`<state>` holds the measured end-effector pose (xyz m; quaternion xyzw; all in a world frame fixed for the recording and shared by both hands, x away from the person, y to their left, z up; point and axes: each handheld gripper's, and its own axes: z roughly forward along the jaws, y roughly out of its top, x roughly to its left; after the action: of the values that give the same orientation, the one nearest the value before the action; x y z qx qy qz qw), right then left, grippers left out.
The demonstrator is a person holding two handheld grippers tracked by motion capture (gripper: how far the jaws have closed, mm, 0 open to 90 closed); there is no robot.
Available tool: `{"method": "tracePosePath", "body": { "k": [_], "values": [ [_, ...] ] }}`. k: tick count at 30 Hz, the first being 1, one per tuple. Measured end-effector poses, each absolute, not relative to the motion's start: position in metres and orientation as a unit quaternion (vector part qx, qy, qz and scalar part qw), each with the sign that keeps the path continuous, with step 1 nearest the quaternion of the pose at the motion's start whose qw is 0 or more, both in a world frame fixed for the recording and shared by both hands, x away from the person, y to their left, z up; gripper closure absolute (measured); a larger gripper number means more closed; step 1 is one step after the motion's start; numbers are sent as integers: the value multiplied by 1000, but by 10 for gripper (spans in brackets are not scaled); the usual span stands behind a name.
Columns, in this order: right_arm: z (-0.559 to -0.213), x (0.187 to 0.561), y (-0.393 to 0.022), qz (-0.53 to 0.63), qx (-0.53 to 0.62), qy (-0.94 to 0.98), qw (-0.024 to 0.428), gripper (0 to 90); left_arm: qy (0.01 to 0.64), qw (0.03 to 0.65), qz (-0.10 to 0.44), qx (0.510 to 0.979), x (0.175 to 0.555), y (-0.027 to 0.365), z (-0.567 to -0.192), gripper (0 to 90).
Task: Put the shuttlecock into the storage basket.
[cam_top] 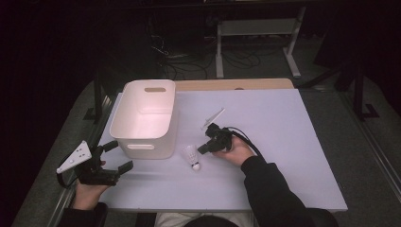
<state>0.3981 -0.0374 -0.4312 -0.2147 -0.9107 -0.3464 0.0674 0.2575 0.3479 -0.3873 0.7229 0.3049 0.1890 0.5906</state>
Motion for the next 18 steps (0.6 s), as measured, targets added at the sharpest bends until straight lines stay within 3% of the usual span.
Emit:
{"method": "tracePosePath", "body": {
  "k": [18],
  "values": [
    [-431,393,-24,-345,-199,-915,69,888,304,591,188,723,258,348,-387,0]
  ]
}}
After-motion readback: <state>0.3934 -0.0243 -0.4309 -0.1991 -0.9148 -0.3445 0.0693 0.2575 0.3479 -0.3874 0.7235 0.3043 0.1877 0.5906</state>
